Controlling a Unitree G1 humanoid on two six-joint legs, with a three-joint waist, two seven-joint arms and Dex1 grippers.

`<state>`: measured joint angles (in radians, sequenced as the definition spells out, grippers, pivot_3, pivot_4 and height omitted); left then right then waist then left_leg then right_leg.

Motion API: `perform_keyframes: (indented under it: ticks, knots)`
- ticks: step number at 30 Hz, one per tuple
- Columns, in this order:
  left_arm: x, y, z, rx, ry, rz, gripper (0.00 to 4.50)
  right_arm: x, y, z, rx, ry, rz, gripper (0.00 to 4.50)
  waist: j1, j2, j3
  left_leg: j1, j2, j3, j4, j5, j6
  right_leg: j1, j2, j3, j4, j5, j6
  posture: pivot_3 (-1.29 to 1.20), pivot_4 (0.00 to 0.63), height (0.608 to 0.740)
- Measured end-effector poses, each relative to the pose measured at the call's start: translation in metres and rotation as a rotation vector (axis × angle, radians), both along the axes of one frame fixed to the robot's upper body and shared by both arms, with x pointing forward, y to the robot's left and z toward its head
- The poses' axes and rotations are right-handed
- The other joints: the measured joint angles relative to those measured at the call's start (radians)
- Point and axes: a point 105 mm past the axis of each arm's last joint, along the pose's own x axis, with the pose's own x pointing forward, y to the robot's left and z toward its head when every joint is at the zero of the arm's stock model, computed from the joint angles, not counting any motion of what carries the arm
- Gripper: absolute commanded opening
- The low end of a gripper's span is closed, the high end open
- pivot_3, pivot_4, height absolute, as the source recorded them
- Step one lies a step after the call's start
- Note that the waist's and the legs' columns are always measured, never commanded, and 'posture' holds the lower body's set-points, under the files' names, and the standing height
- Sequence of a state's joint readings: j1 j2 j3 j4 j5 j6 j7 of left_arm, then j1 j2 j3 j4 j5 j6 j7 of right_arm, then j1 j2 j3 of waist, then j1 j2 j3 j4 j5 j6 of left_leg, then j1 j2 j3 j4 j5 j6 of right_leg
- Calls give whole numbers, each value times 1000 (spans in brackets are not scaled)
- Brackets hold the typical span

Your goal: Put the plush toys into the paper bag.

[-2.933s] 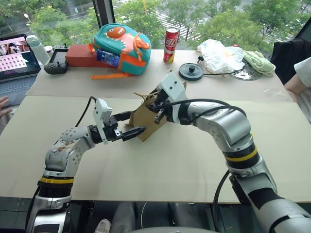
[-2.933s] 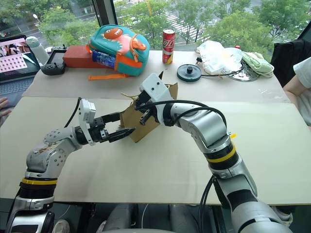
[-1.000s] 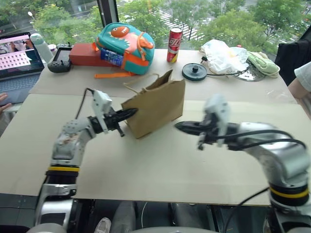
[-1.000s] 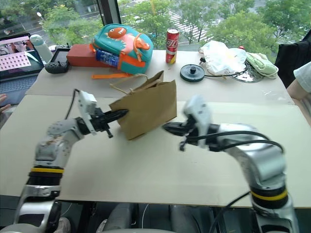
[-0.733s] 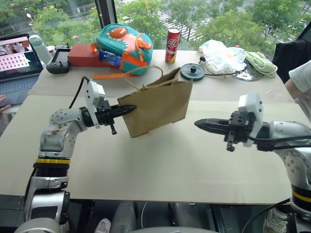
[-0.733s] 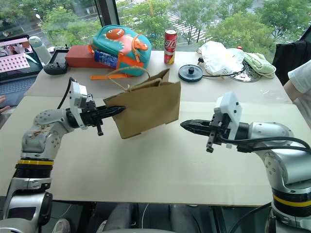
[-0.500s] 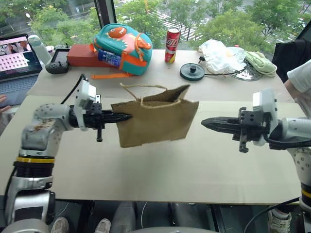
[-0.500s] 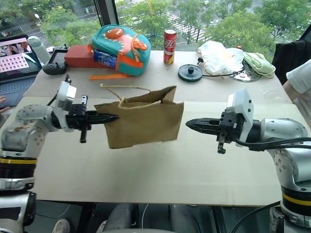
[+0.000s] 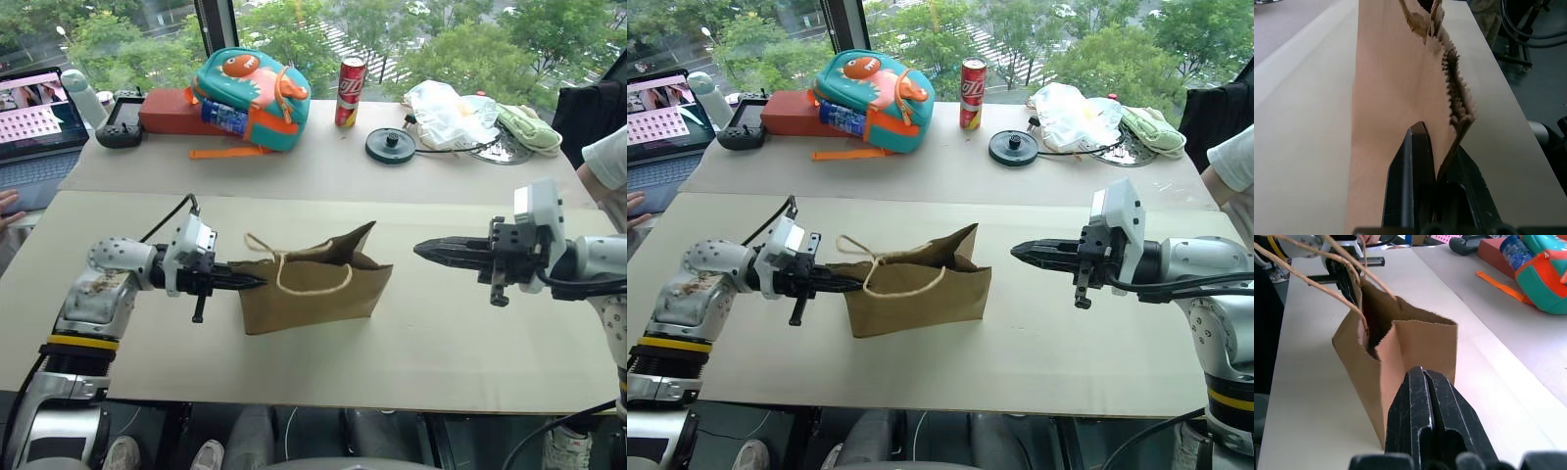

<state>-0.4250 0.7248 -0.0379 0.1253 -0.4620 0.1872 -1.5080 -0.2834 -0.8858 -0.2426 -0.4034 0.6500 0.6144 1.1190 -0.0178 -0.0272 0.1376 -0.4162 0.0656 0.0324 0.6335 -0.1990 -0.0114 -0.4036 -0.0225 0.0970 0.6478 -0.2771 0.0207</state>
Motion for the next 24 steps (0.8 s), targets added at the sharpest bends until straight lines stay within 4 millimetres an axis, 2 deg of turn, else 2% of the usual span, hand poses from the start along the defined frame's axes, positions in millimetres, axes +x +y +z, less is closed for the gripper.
perform_keyframes:
  ticks: [3, 6, 9, 12, 17, 24]
  knots:
    - [1, 1, -2, 7, -8, 8, 71, 0, 0, 0, -15, 2, -2, 0, 3, 0, 0, 0, 0, 0, 0, 0, 0, 0, 0, 0, 0, 0, 0, 0, 150, 728]
    - [4, 4, -5, 18, -11, 20, 825, 0, 2, -4, -21, 17, 8, 0, 4, 0, 0, 0, 0, 0, 0, 0, 0, 0, 0, 0, 0, 0, 0, 0, 150, 728]
    - [10, 9, -9, 37, -12, 41, 1878, 0, 4, -6, -24, 23, 12, 0, 4, 0, 0, 0, 0, 0, 0, 0, 0, 0, 0, 0, 0, 0, 0, 0, 150, 728]
    - [18, 9, -3, 50, -46, 42, 2942, -1, 5, -6, -26, 21, 14, 0, 4, 0, 0, 0, 0, 0, 0, 0, 0, 0, 0, 0, 0, 0, 0, 0, 150, 728]
    - [24, 4, 0, 52, -62, 12, 4463, 0, 7, -8, -29, 28, 20, 0, 5, 0, 0, 0, 0, 0, 0, 0, 0, 0, 0, 0, 0, 0, 0, 0, 150, 728]
    - [24, 2, 0, 62, -54, -14, 4463, -1, 10, -9, -33, 26, 19, 0, 3, 0, 0, 0, 0, 0, 0, 0, 0, 0, 0, 0, 1, 0, 0, 0, 150, 728]
